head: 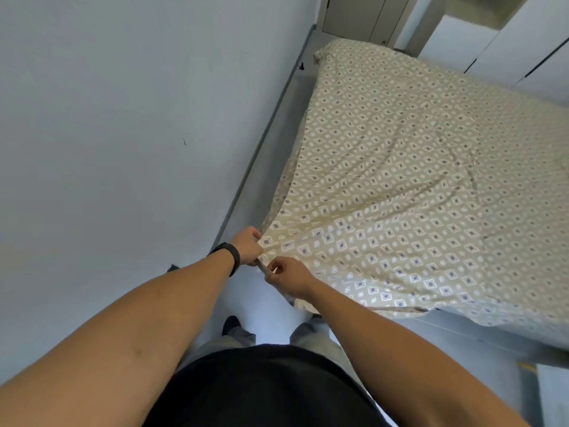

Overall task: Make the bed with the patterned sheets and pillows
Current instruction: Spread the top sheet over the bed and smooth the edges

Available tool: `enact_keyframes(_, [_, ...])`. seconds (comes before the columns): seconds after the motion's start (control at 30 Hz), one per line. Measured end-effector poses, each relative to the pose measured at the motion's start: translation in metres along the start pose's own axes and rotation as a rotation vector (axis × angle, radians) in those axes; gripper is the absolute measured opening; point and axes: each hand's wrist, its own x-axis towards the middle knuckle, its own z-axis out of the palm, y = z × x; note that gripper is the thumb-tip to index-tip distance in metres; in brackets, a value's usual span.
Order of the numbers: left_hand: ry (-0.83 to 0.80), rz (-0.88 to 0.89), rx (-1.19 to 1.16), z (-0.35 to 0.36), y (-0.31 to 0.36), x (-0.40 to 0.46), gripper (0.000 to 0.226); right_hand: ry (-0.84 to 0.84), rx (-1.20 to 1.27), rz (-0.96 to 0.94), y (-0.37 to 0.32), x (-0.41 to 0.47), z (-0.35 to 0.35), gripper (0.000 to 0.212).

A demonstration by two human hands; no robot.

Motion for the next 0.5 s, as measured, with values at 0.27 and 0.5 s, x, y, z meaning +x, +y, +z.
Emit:
enact_keyframes(0.27, [0.042, 0.096, 0.031, -0.041, -0.038, 0.013, 0.029, 0.009, -0.065, 0.082, -0.048, 0.013, 0.054, 0.031])
enact_keyframes(0.5, [0.107, -0.068, -0.003, -0.083, -0.092, 0.02, 0.039, -0.052, -0.073, 0.093, -0.08, 0.028, 0.08, 0.031])
